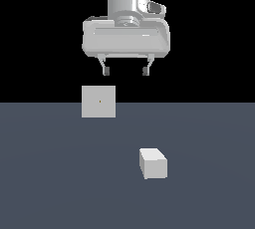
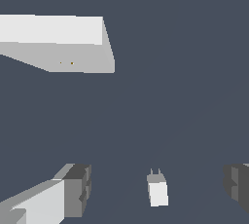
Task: Plug the charger into the wall socket.
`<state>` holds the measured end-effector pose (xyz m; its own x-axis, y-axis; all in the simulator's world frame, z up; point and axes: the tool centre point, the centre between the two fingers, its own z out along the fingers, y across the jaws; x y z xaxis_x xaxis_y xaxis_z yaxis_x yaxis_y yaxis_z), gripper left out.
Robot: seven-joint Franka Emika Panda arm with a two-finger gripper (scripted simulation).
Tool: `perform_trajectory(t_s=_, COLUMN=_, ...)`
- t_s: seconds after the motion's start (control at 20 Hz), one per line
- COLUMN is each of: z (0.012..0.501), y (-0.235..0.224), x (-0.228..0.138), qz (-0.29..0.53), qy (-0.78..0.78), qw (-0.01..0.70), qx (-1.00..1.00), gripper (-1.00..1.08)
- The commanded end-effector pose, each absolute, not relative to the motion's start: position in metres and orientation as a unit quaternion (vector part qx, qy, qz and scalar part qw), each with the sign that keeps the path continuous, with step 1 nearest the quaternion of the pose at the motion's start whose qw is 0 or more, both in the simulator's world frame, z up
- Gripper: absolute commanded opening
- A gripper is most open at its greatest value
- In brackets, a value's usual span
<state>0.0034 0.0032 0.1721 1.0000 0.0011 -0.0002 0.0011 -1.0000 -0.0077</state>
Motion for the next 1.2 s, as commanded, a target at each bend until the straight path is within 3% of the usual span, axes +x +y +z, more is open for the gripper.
perform_trajectory(t_s=0.0, z=0.172, y=0.003, x=0.003, qz=0.0, qy=-0.001, qw=0.004, qx=-1.0, gripper=1.0)
perform_trajectory(t_s=0.55, z=0.157, y=-0.001, x=-0.015, qz=-0.003, qy=-0.007, qw=0.003, qx=-1.0, gripper=1.0)
perform_trajectory(t_s=1.15, z=0.103, y=-0.019, x=-0.075, qz=-0.014, qy=-0.029, qw=0.002, qx=-0.999, gripper=1.0)
